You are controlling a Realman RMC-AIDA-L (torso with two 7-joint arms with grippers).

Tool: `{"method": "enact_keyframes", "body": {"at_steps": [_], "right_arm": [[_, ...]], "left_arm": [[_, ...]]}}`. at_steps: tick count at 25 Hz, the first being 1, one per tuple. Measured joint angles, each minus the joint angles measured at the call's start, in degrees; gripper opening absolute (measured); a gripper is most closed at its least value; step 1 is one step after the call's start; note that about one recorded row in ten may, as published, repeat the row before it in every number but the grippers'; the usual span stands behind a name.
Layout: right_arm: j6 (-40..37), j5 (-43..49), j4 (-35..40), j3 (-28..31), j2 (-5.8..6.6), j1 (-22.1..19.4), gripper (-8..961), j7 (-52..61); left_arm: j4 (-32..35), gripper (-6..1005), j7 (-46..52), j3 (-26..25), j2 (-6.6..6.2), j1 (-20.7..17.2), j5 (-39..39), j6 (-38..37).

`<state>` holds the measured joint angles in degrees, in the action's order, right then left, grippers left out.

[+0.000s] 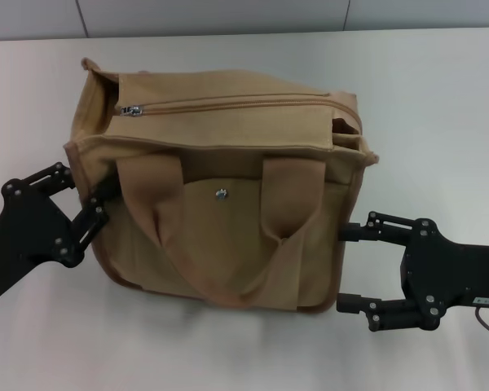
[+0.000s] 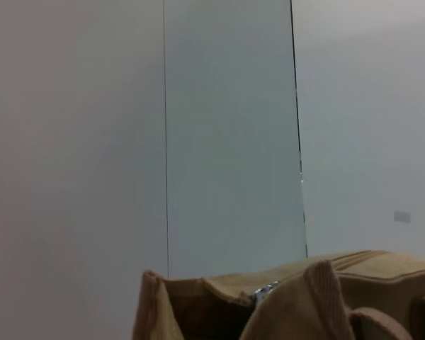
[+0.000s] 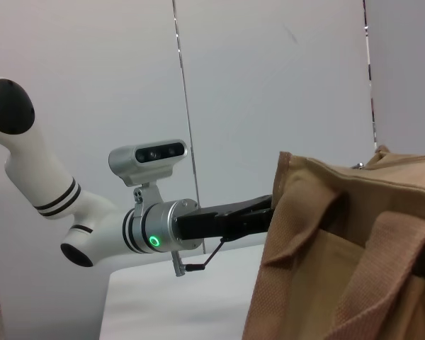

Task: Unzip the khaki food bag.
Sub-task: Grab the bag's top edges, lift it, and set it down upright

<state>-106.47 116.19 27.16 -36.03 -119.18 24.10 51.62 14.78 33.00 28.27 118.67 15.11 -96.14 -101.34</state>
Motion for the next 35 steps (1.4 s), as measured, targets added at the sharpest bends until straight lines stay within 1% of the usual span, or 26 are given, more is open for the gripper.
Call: {"method": "enact_keyframes", "body": {"at_steps": [1,4,9,12,14,16,18,19,20,21,22,23,24,25,27,28,29,30,33,34,35], "right_arm": [[0.03,0.00,0.00,0.00,0.00,0.00,840,0.01],[0.04,-0.21,0.00,0.23,0.00,-0.04,840,0.02],[-0.20,-1.85,0.00,1.12,0.00,-0.50,840,0.03],[-0.45,-2.93,0.00,1.88,0.00,-0.80,840,-0.01],[-0.94,-6.54,0.01,2.44,0.00,-1.88,840,-0.37],[-1.17,-8.24,0.01,2.49,0.00,-2.30,840,-0.50],[-1.73,-14.20,-0.10,2.72,-0.01,-3.49,840,-1.02],[-2.02,-21.96,-1.21,3.03,-0.12,-4.48,840,-2.01],[-2.02,-21.96,-1.21,3.03,-0.12,-4.48,840,-2.01],[-2.60,-31.66,-4.32,3.17,-0.21,-5.06,840,-4.46],[-2.60,-31.66,-4.32,3.17,-0.21,-5.06,840,-4.46],[-3.15,-36.75,-6.61,3.17,-0.24,-5.07,840,-6.31],[-4.09,-46.08,-11.01,3.17,-0.28,-4.59,840,-9.77],[-4.09,-46.08,-11.01,3.17,-0.28,-4.59,840,-9.77],[-4.39,-53.17,-14.81,3.17,-0.33,-3.01,840,-12.28],[-4.17,-55.23,-15.98,3.13,-0.30,-1.91,840,-12.91],[-3.17,-56.39,-16.73,2.89,-0.18,0.08,840,-13.35],[-3.17,-56.39,-16.73,2.89,-0.18,0.08,840,-13.35],[-1.23,-56.37,-15.91,2.58,-0.09,2.65,840,-13.38],[0.17,-56.30,-15.51,2.55,-0.10,4.24,840,-13.39],[0.17,-56.30,-15.51,2.55,-0.10,4.24,840,-13.39]], "left_arm": [[-0.08,507,-0.20,0.07,0.01,0.08,0.01,-0.01],[-0.64,243,-0.60,-0.34,0.03,0.09,0.62,-0.17],[-2.09,87,-0.64,-0.44,0.06,0.38,2.56,-0.14],[-2.18,84,-0.65,-0.35,0.07,0.79,2.81,-0.14],[-2.81,82,-0.67,-0.55,0.13,1.73,3.04,-0.26],[-3.21,80,-0.67,-0.80,0.17,2.21,3.50,-0.51],[-3.38,78,-0.68,-1.04,0.17,3.03,4.33,-1.33],[-3.11,77,-0.69,-1.06,0.14,4.91,5.41,-3.05],[-3.11,76,-0.69,-1.06,0.14,4.91,5.41,-3.05],[-2.99,75,-0.69,-1.06,0.11,5.63,5.72,-3.68],[-2.99,74,-0.69,-1.06,0.11,5.63,5.72,-3.68],[-2.80,73,-0.69,-1.07,0.03,6.62,6.02,-4.23],[-2.02,71,-0.69,-1.09,-0.17,8.84,6.39,-5.30],[-1.31,70,-0.66,-1.07,-0.20,9.86,6.44,-5.64],[0.05,68,-0.48,-0.91,-0.22,11.55,6.46,-6.17],[0.66,67,-0.31,-0.79,-0.20,12.52,6.48,-6.46],[1.44,66,-0.14,-0.73,-0.24,14.09,6.59,-7.08],[1.44,65,-0.14,-0.73,-0.24,14.09,6.59,-7.08],[3.23,62,-0.03,-0.33,-0.33,16.36,6.40,-7.87],[3.58,61,0.10,-0.11,-0.35,16.81,6.40,-7.99],[3.58,60,0.10,-0.11,-0.35,16.81,6.40,-7.99]]}}
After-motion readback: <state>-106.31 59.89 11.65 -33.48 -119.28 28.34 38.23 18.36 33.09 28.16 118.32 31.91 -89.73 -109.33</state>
